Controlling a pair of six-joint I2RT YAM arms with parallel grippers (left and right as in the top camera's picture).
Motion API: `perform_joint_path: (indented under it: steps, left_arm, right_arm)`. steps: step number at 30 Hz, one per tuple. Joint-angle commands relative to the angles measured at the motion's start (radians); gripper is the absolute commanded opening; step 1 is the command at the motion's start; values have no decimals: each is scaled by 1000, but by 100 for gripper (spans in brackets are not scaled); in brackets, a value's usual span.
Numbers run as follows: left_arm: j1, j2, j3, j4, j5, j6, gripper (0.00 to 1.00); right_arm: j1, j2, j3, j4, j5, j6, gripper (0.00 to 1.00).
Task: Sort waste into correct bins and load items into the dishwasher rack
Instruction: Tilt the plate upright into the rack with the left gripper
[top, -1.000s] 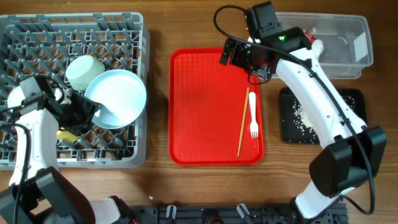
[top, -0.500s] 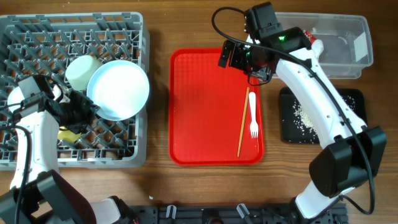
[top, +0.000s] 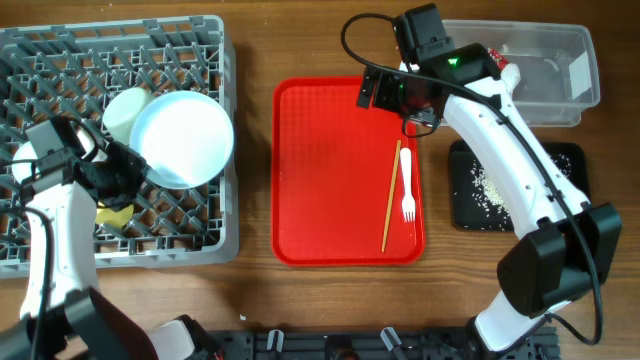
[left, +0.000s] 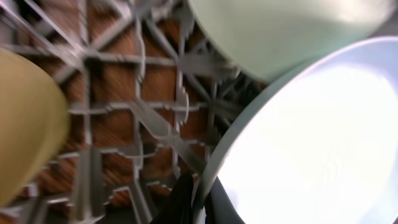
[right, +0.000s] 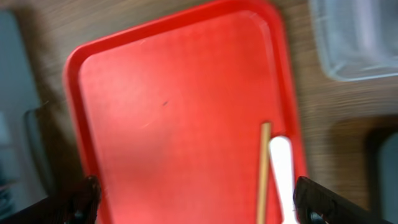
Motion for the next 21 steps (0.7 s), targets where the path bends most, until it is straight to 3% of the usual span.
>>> perform_joint_path:
  steps: [1, 13, 21]
  left_arm:
    - [9, -90, 64, 3, -130, -14, 4]
    - [-24, -200, 131, 4, -222, -12, 4]
    - [-331, -199, 154, 39, -676, -3, 4]
  right_arm:
    - [-5, -17, 12, 5, 131, -17, 100]
    - [-5, -17, 12, 23, 158, -19, 100]
    - [-5, -17, 12, 29, 383, -20, 100]
